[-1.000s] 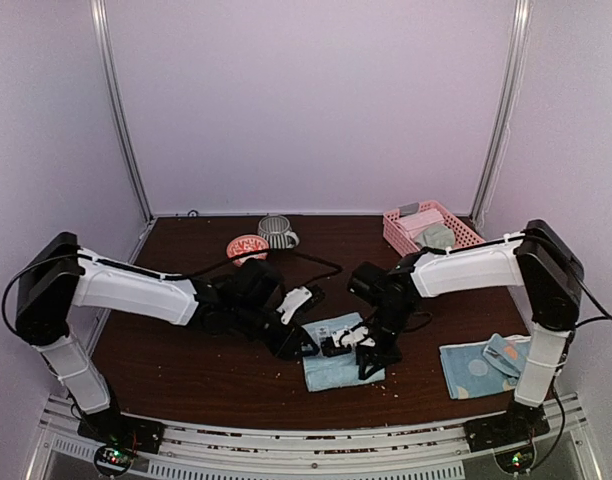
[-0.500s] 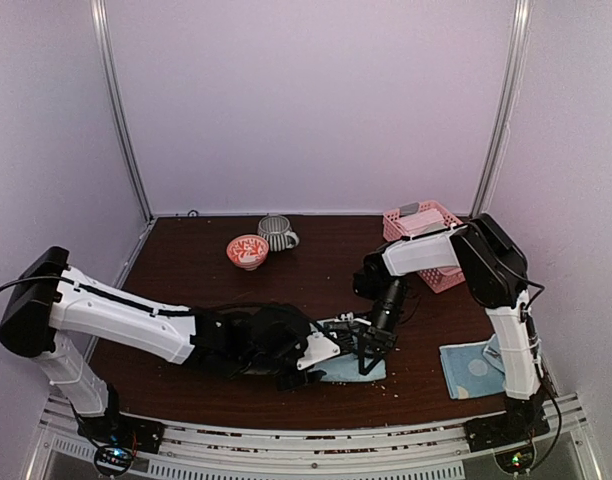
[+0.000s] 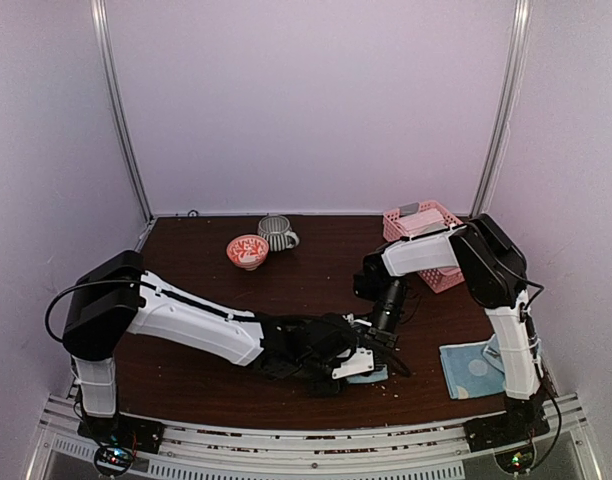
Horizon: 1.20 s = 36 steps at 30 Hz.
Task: Roll the towels
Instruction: Roll the towel at the center of the board.
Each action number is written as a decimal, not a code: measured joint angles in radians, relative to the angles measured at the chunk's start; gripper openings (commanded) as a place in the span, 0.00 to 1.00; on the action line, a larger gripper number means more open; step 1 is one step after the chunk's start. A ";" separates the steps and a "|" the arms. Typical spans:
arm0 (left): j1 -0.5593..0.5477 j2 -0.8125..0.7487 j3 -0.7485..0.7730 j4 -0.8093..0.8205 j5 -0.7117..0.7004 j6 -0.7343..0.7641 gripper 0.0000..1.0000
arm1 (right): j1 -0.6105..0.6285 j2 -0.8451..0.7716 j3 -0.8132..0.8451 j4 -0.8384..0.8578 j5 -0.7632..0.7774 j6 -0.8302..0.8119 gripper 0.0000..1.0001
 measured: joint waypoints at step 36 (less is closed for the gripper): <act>0.071 0.002 0.035 -0.070 0.151 -0.221 0.04 | -0.093 -0.072 0.205 0.249 0.235 0.339 0.32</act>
